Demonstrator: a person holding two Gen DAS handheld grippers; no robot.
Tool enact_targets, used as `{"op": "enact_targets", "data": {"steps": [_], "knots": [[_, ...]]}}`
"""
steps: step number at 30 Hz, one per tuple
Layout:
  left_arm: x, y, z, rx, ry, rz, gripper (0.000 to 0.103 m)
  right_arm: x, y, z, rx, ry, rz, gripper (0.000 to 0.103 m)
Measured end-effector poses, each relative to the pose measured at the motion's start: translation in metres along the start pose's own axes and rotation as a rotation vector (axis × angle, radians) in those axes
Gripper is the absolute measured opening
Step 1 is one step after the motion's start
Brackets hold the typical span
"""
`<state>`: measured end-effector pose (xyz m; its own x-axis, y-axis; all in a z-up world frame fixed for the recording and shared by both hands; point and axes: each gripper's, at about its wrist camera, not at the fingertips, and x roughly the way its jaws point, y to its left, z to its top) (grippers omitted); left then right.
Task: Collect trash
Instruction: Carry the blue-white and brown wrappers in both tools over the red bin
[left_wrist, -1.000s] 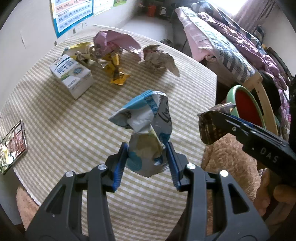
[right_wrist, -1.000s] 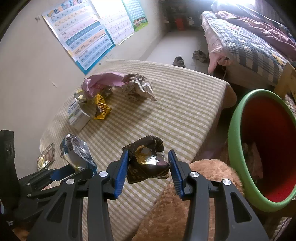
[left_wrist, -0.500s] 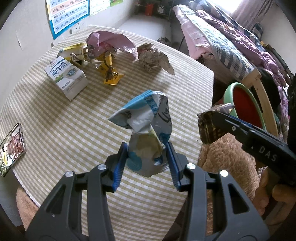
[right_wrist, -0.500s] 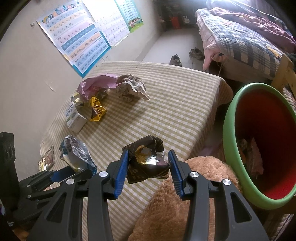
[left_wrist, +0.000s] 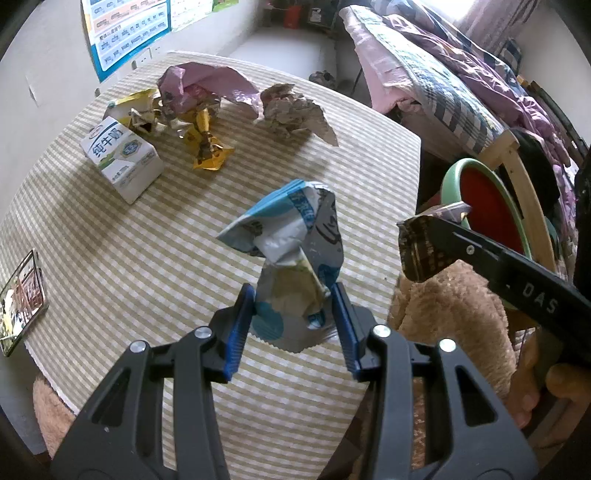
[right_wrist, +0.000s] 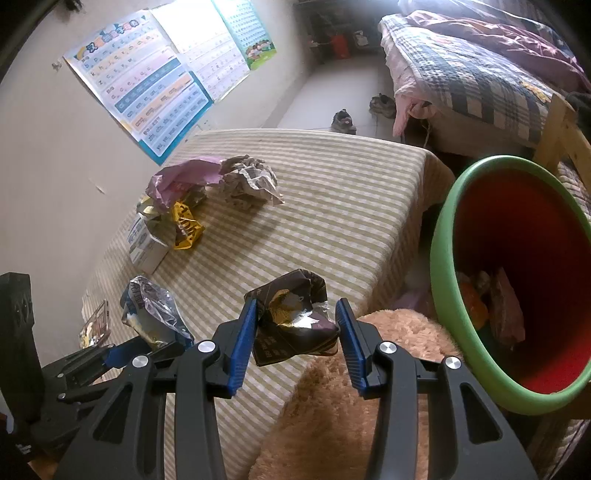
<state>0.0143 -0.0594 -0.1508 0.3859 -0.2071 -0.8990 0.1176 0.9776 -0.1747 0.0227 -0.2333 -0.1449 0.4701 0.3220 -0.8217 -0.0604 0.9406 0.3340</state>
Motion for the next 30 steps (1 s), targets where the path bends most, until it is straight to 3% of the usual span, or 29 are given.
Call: {"op": "enact_targets", "data": {"steps": [30], "knots": [[0.006,-0.031,0.010,0.050,0.010,-0.015,0.041,-0.020,-0.044,0.002,0.111,-0.050,0.002,0.042]]}}
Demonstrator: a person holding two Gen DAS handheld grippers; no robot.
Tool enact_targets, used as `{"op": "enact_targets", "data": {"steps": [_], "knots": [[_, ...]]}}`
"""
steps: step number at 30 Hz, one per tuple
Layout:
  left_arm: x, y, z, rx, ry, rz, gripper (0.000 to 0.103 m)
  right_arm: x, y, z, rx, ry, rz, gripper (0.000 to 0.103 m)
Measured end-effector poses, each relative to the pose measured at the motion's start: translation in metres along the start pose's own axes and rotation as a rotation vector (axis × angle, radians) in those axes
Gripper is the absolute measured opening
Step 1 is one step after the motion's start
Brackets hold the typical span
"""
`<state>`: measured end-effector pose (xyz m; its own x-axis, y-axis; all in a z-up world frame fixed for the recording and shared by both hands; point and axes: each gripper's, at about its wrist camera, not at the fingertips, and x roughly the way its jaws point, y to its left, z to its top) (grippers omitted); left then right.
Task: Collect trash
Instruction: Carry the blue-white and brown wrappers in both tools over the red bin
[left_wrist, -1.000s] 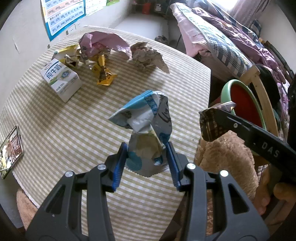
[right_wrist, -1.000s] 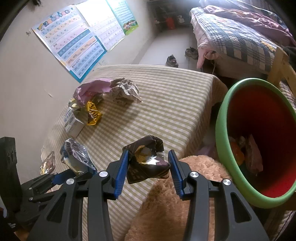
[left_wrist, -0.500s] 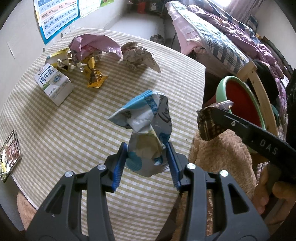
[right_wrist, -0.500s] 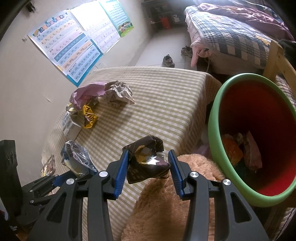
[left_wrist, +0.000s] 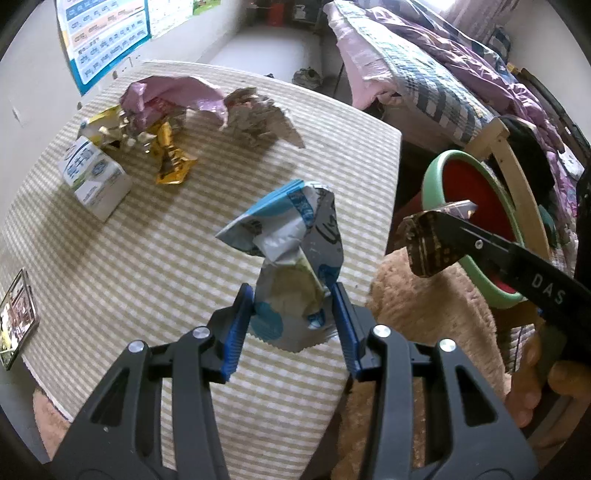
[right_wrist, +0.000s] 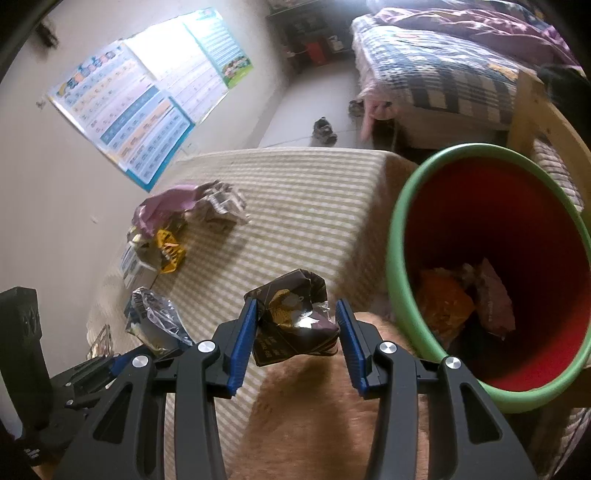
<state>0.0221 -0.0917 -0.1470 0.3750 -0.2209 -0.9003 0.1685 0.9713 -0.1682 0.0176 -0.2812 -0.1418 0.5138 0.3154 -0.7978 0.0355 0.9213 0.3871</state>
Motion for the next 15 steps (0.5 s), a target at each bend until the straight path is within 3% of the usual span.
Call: {"op": "enact_targets", "data": {"steps": [15], "knots": [[0.018,-0.073,0.030,0.099,0.010,-0.141,0.041,-0.034,-0.098,0.004,0.187,-0.078,-0.156,0.042]]}}
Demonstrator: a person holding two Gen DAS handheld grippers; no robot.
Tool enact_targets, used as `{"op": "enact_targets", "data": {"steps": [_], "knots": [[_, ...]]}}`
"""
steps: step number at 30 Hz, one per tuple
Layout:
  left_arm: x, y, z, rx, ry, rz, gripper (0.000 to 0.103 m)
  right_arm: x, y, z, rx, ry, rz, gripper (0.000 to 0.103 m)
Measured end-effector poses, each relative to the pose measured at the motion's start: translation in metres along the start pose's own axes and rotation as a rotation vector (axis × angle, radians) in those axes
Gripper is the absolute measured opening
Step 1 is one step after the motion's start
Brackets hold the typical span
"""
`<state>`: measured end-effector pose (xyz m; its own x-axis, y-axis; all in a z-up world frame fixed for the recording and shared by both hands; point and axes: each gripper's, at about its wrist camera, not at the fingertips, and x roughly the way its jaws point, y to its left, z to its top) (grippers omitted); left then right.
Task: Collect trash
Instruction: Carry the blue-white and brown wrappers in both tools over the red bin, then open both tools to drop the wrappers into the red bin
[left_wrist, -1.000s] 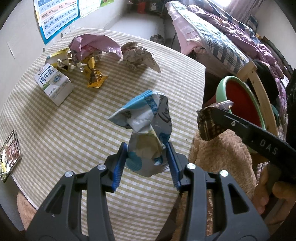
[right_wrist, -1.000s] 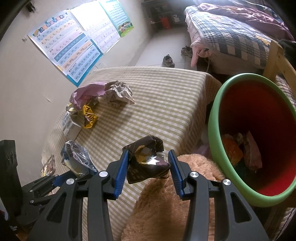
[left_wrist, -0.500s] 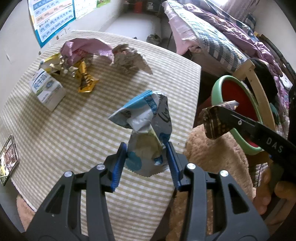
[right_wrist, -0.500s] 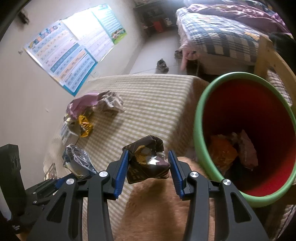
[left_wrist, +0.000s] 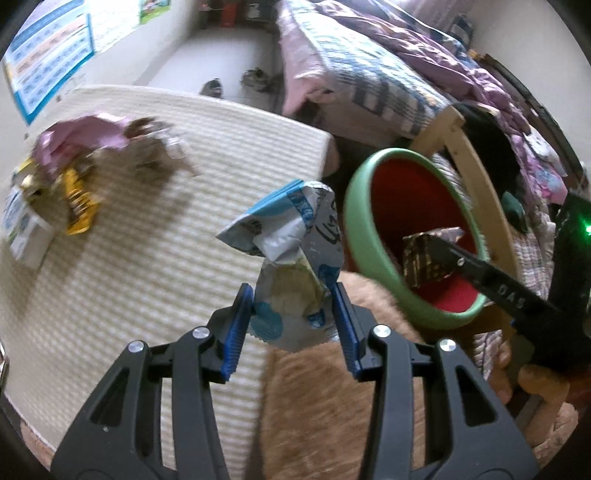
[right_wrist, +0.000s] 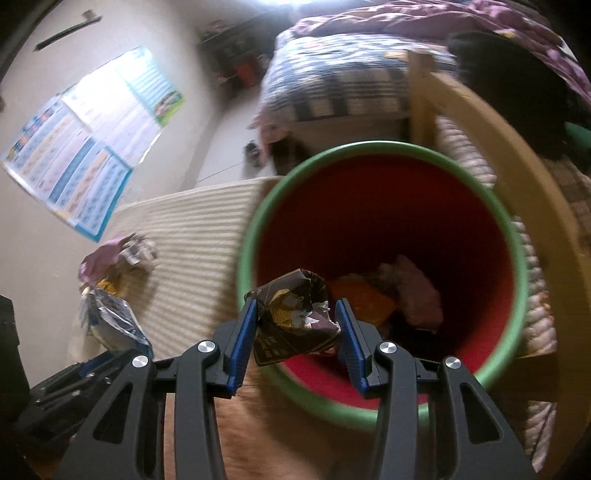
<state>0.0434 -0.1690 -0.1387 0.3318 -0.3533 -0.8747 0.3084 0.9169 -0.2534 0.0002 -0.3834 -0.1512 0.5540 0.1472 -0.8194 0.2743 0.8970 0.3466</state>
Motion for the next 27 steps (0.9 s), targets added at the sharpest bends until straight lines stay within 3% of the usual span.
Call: {"op": "enact_targets", "data": {"steps": [11,13,14,15,17,22,27], "knots": [[0.017,-0.078,0.033,0.137,-0.007,-0.114,0.041,-0.021,-0.048,0.008,0.094,-0.066,-0.075,0.043],[0.021,-0.088,0.037,0.161,-0.001,-0.125,0.052,-0.025,-0.052,0.009,0.112,-0.087,-0.095,0.044],[0.022,-0.091,0.039,0.168,-0.002,-0.123,0.065,-0.026,-0.055,0.009,0.127,-0.094,-0.102,0.047],[0.020,-0.093,0.039,0.171,-0.014,-0.126,0.072,-0.027,-0.057,0.009,0.141,-0.098,-0.101,0.049],[0.018,-0.091,0.037,0.165,-0.031,-0.134,0.072,-0.028,-0.060,0.009,0.155,-0.106,-0.111,0.055],[0.014,-0.049,0.033,0.089,-0.041,-0.066,0.073,-0.030,-0.061,0.008,0.159,-0.121,-0.135,0.057],[-0.006,0.046,0.033,-0.104,-0.107,0.089,0.073,-0.022,-0.043,0.009,0.110,-0.109,-0.128,0.057]]}}
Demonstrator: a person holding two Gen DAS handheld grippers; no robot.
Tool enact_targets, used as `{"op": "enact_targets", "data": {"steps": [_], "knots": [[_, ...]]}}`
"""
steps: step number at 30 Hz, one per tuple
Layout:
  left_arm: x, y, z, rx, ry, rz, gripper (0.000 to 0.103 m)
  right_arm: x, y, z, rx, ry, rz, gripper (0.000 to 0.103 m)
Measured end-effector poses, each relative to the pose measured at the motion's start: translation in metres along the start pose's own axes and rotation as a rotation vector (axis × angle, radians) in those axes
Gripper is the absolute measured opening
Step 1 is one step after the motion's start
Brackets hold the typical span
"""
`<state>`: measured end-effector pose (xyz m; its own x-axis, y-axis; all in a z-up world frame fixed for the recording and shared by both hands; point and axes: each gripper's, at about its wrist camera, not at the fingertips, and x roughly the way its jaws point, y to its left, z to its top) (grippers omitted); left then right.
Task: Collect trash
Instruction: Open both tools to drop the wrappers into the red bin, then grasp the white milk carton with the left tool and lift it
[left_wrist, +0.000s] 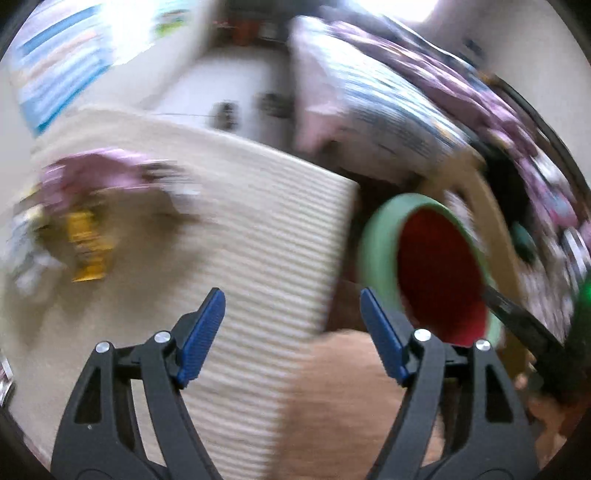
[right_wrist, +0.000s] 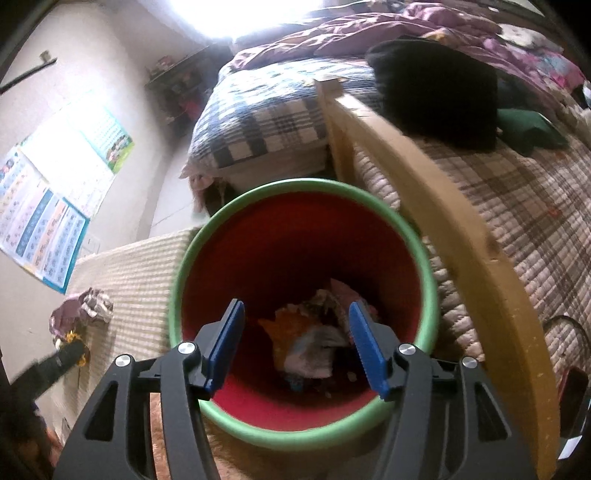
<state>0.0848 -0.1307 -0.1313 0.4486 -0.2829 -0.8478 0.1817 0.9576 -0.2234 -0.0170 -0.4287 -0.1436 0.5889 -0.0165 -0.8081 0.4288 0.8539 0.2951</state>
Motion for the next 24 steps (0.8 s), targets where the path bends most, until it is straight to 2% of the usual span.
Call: {"op": "enact_targets", "data": {"steps": [3,6,8,13,14,16,21,22,24], "knots": [[-0.014,0.075,0.003,-0.175,-0.045,0.122,0.073,0.004,0.013,-0.004,-0.029,0.017,0.018,0.058],[-0.027,0.144,0.000,-0.370,-0.076,0.201,0.073,0.009,0.029,-0.011,-0.067,0.040,0.030,0.058],[-0.029,0.180,0.000,-0.452,-0.077,0.257,0.073,0.012,0.040,-0.016,-0.095,0.055,0.039,0.058],[-0.018,0.225,0.007,-0.531,-0.028,0.294,0.073,0.008,0.061,-0.022,-0.148,0.056,0.053,0.058],[-0.012,0.230,0.011,-0.539,-0.010,0.293,0.076,0.007,0.065,-0.023,-0.155,0.055,0.055,0.058],[-0.002,0.234,0.017,-0.539,0.005,0.291,0.081,0.005,0.068,-0.024,-0.165,0.056,0.056,0.058],[0.031,0.238,0.026,-0.509,0.097,0.312,0.082,0.003,0.075,-0.029,-0.188,0.067,0.054,0.058],[0.033,0.238,0.025,-0.516,0.105,0.309,0.079,0.003,0.077,-0.030,-0.192,0.069,0.054,0.058],[0.028,0.235,0.020,-0.501,0.065,0.301,0.066,0.003,0.078,-0.030,-0.198,0.071,0.054,0.058]]}}
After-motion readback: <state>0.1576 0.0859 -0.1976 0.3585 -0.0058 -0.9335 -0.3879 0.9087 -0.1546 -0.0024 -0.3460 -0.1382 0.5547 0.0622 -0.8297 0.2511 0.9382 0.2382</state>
